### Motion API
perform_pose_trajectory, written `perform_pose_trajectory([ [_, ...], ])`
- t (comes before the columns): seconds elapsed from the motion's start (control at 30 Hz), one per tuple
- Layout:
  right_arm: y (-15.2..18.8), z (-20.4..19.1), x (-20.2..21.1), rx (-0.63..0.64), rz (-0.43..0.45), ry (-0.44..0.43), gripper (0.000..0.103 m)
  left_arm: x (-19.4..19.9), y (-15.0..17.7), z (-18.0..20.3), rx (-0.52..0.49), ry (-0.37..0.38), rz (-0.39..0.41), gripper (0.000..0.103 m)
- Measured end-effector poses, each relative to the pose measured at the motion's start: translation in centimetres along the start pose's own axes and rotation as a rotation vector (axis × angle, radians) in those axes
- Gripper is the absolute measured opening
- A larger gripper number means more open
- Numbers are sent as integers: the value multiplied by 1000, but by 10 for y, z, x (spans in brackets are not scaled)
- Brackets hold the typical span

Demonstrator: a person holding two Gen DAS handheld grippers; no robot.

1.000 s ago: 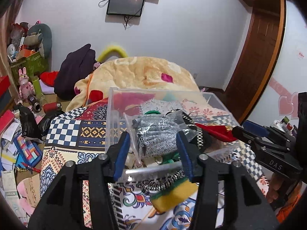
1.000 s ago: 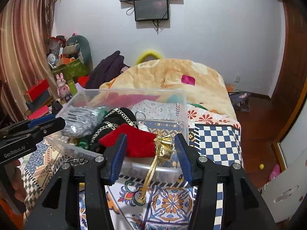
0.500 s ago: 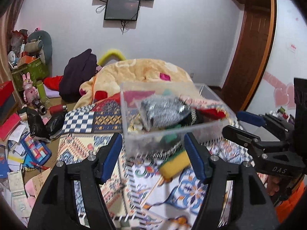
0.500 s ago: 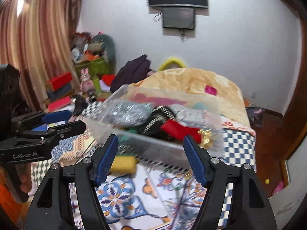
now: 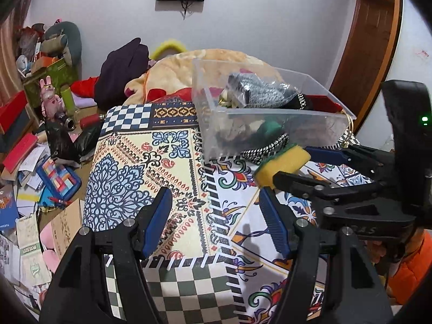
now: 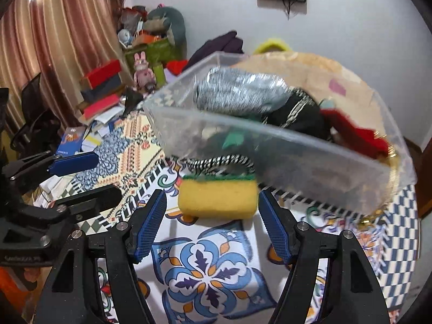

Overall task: Organize soft objects
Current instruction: 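Grasp the yellow-green sponge with the right gripper, then grasp the black-and-white braided cord with the left gripper while the right gripper holds the sponge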

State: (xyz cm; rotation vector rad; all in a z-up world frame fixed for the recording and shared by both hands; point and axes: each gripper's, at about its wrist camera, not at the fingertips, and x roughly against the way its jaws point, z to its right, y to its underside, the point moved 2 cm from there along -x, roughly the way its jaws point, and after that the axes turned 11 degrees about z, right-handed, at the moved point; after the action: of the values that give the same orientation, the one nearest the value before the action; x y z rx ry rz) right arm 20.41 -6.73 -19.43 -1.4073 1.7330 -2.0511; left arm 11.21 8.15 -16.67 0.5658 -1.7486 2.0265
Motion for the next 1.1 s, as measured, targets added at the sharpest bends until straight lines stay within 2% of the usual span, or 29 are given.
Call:
perform_pose_trajectory([
  [0.1,4,0,1,-2,2,-2,66,-3,-1,1,0,2,3,66],
  [0.13,5,1,4,-4,4,-4,59,-4,-1,2,-2,4,4,66],
  [0.2,6,4,8,-4,6,1,52,-7,-4,7,-9,12,6,65],
  [0.33,10,16,20,-28,27,14,46,-17,-8,19,-27,30,4,55],
  [0.6,24,46,45,-81,42,67,43,-40,-20,39,-35,83,-8,48],
  [0.83,31,65,62,-129,50,83,43,-62,-23,54,-71,59,-24,42],
  [0.97,32,65,63,-133,47,78,44,-69,-22,55,-58,56,-25,39],
  [1.1,32,64,62,-130,47,79,44,-72,-26,49,-21,68,-19,25],
])
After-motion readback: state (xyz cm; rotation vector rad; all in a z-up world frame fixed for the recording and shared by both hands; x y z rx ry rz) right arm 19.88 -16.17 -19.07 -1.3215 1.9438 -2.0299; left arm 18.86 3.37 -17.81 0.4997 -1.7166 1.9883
